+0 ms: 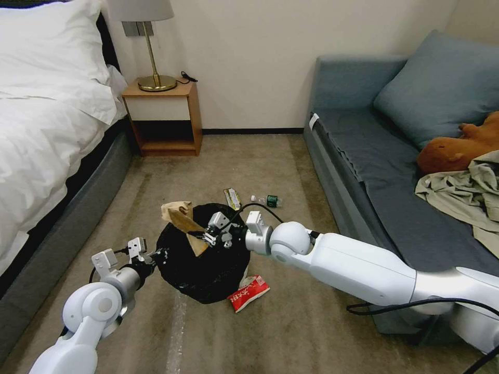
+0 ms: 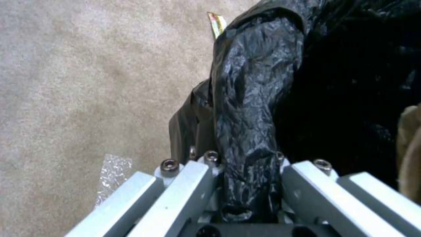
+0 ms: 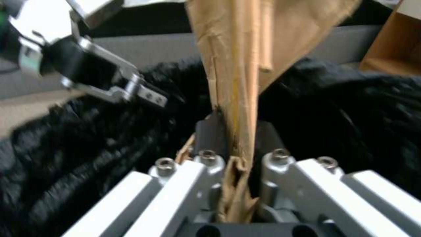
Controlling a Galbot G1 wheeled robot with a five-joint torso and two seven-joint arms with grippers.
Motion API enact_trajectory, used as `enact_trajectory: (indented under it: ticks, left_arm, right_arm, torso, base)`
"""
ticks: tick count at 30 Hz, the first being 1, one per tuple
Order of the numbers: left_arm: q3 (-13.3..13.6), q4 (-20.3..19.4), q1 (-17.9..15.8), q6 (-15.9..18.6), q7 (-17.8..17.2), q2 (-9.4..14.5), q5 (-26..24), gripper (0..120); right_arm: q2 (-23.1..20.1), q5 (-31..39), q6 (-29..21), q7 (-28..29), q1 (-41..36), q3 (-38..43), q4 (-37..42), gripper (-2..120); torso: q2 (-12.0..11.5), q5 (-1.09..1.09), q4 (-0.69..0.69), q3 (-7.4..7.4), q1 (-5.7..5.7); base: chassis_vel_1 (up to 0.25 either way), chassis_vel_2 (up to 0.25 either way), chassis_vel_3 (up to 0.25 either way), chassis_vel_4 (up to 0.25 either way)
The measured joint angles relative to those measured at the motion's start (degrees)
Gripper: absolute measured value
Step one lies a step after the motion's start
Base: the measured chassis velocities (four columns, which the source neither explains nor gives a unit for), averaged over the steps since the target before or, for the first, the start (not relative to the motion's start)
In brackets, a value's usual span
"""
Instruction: Pick up the trash bin, then pick up the garbage on the floor and place it into the trash bin.
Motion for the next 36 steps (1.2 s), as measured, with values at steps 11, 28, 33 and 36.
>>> enact_trajectory:
  ticks: [11,28,33,36]
  left_arm:
    - [-0.20,-0.27,0.10,0.00,-0.34,-0.12,-0.78,3]
    - [-1.54,1.11,-0.69,-3.54,-1.07,-0.12,0.33,3]
    - [-2.38,1.89,-0.99,-5.01,-1.09,-0.08,1.12,3]
    - [-3.10,2.56,-1.40,-6.25,-0.65,-0.07,1.59,3]
  right_arm:
    - [-1.65,-2.53,0.37,-0.79,-0.88,0.46,0.31,52]
    - [-2.14,-3.21,0.12,0.31,-0.51,3.27,3.13,99]
    - [-3.45,-2.39,-0.47,1.41,0.32,6.35,6.71,100]
    - [-4.88,-1.03,-0.65,2.63,0.90,9.52,9.36,100]
  torso:
    - [0.00,0.00,0.00,0.00,0.00]
    - [0.00,0.00,-0.01,0.00,0.00]
    - [0.00,-0.01,0.01,0.00,0.00]
    - [0.00,0.00,0.00,0.00,0.00]
  base:
    - [0.000,0.000,0.000,0.000]
    - [0.000,0.000,0.000,0.000]
    - [0.000,0.000,0.000,0.000]
    - [0.000,0.000,0.000,0.000]
